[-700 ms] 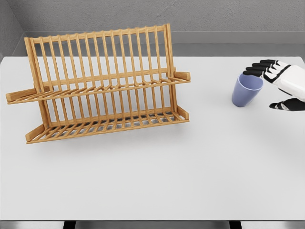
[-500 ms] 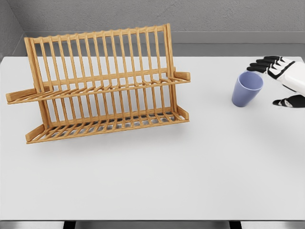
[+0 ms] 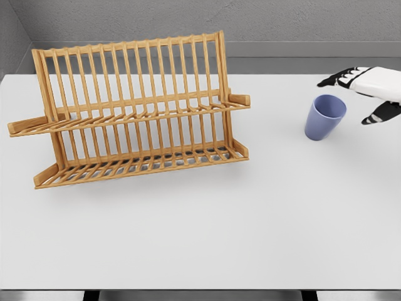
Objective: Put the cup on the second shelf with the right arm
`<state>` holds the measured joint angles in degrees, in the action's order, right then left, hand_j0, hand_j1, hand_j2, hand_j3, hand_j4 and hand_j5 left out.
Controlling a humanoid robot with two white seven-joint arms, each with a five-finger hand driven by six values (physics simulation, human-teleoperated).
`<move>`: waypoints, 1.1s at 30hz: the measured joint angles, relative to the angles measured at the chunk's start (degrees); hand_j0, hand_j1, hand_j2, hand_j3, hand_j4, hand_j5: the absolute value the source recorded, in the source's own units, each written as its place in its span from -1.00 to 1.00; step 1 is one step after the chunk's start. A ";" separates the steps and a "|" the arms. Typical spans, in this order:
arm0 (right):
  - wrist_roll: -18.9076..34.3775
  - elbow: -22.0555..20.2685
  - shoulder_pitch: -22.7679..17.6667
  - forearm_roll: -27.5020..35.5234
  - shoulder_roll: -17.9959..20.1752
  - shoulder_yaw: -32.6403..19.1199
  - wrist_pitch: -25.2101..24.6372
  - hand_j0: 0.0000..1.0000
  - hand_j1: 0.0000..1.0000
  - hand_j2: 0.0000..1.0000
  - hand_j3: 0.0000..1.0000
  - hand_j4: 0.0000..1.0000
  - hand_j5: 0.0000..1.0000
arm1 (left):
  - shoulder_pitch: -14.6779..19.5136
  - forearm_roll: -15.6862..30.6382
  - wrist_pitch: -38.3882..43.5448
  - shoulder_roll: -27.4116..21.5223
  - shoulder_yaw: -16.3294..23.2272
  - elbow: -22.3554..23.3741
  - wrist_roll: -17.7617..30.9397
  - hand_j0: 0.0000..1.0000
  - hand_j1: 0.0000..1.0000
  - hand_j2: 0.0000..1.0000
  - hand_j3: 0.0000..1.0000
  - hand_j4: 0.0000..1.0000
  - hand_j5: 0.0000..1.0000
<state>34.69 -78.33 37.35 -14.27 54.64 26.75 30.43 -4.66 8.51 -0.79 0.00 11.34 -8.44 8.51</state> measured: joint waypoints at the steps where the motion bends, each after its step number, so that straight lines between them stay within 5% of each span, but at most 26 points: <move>1: 0.09 0.45 0.35 -0.01 -0.07 0.18 -0.04 1.00 1.00 1.00 1.00 1.00 1.00 | 0.00 0.00 0.00 0.00 0.00 0.00 0.00 1.00 1.00 1.00 1.00 1.00 1.00; 7: 0.29 3.13 5.89 -0.02 -1.71 5.31 -0.12 1.00 1.00 1.00 1.00 1.00 1.00 | 0.00 0.00 0.00 0.00 0.00 0.00 0.00 1.00 1.00 1.00 1.00 1.00 1.00; 33: 0.33 13.84 10.28 -1.58 -7.68 12.93 -0.06 1.00 1.00 1.00 1.00 1.00 1.00 | 0.00 0.00 0.00 0.00 0.00 0.00 0.00 1.00 1.00 1.00 1.00 1.00 1.00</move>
<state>35.02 -64.50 47.64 -15.85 46.96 39.68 30.37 -4.66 8.51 -0.79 0.00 11.33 -8.44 8.51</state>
